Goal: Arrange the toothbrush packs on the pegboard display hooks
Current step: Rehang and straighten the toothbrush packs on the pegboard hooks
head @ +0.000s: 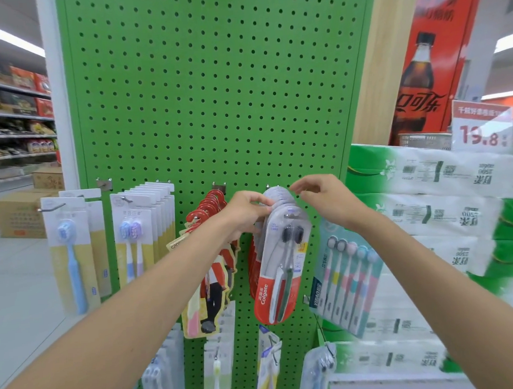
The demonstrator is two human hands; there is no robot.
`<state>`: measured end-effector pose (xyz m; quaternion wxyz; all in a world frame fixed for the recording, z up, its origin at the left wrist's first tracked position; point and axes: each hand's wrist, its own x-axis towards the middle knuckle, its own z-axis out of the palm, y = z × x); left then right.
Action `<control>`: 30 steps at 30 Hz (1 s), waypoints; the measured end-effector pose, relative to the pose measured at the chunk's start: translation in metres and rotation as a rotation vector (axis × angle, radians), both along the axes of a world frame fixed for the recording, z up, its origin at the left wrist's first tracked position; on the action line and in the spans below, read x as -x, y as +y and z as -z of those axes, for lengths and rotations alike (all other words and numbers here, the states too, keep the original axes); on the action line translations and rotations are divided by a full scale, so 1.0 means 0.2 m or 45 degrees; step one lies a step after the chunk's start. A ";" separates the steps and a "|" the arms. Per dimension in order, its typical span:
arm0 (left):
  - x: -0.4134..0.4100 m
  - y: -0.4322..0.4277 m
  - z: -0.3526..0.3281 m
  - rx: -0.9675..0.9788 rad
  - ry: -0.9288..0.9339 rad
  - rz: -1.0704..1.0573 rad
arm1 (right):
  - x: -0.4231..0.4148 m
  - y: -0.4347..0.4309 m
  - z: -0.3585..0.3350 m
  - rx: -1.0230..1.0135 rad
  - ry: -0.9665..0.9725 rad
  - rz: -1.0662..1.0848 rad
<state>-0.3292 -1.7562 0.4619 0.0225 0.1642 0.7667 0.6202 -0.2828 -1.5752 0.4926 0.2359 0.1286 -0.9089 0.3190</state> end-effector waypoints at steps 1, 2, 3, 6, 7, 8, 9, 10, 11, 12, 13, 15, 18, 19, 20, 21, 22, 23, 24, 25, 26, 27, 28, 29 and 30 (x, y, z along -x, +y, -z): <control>0.00 0.00 0.00 0.001 0.007 -0.007 | -0.02 0.00 -0.01 0.011 0.038 -0.011; 0.01 0.00 0.00 0.000 0.009 -0.013 | -0.04 0.00 -0.01 0.019 0.070 -0.022; 0.01 0.00 0.01 -0.003 0.012 -0.023 | -0.06 0.01 -0.01 0.028 0.085 -0.040; 0.04 -0.02 0.01 0.004 0.081 -0.119 | -0.09 0.01 -0.01 -0.018 0.012 -0.099; 0.05 -0.02 0.01 0.027 0.128 -0.163 | -0.10 0.00 0.00 -0.055 -0.017 -0.109; 0.07 -0.03 0.01 0.057 0.175 -0.196 | -0.09 0.00 0.01 -0.088 -0.032 -0.111; 0.08 -0.03 0.01 0.093 0.216 -0.211 | -0.09 0.00 0.02 -0.114 -0.036 -0.113; 0.09 -0.03 0.00 0.134 0.245 -0.205 | -0.08 0.00 0.03 -0.131 -0.035 -0.114; 0.10 -0.03 0.00 0.178 0.265 -0.181 | -0.08 0.00 0.03 -0.138 -0.035 -0.114; 0.11 -0.03 -0.01 0.220 0.279 -0.152 | -0.07 0.00 0.04 -0.136 -0.035 -0.114; 0.12 -0.03 -0.02 0.254 0.290 -0.127 | -0.06 0.00 0.04 -0.133 -0.038 -0.115; 0.13 -0.02 -0.03 0.298 0.306 -0.112 | -0.05 0.01 0.05 -0.124 -0.048 -0.118; 0.15 0.00 -0.05 0.363 0.321 -0.118 | -0.03 0.02 0.05 -0.122 -0.053 -0.123; 0.16 0.01 -0.05 0.389 0.324 -0.114 | -0.03 0.02 0.05 -0.127 -0.053 -0.120; 0.17 0.01 -0.05 0.409 0.323 -0.108 | -0.03 0.02 0.05 -0.129 -0.051 -0.117; 0.17 0.02 -0.05 0.420 0.315 -0.104 | -0.02 0.02 0.05 -0.132 -0.051 -0.114; 0.18 0.03 -0.05 0.420 0.301 -0.101 | -0.02 0.02 0.05 -0.135 -0.051 -0.111; 0.19 0.03 -0.05 0.411 0.284 -0.098 | -0.02 0.02 0.05 -0.140 -0.050 -0.106; 0.19 0.03 -0.05 0.394 0.272 -0.097 | -0.01 0.02 0.05 -0.148 -0.046 -0.100; 0.20 0.03 -0.05 0.372 0.262 -0.096 | -0.01 0.02 0.05 -0.159 -0.037 -0.093; 0.20 0.02 -0.05 0.350 0.257 -0.096 | 0.00 0.02 0.04 -0.170 -0.026 -0.086; 0.20 0.02 -0.06 0.336 0.257 -0.103 | 0.00 0.01 0.04 -0.175 -0.013 -0.082; 0.20 0.01 -0.06 0.328 0.259 -0.116 | 0.01 0.01 0.05 -0.176 -0.003 -0.080; 0.19 0.00 -0.07 0.324 0.259 -0.131 | 0.01 0.01 0.05 -0.174 0.001 -0.076; 0.20 -0.01 -0.07 0.321 0.258 -0.147 | 0.02 0.01 0.05 -0.174 0.001 -0.072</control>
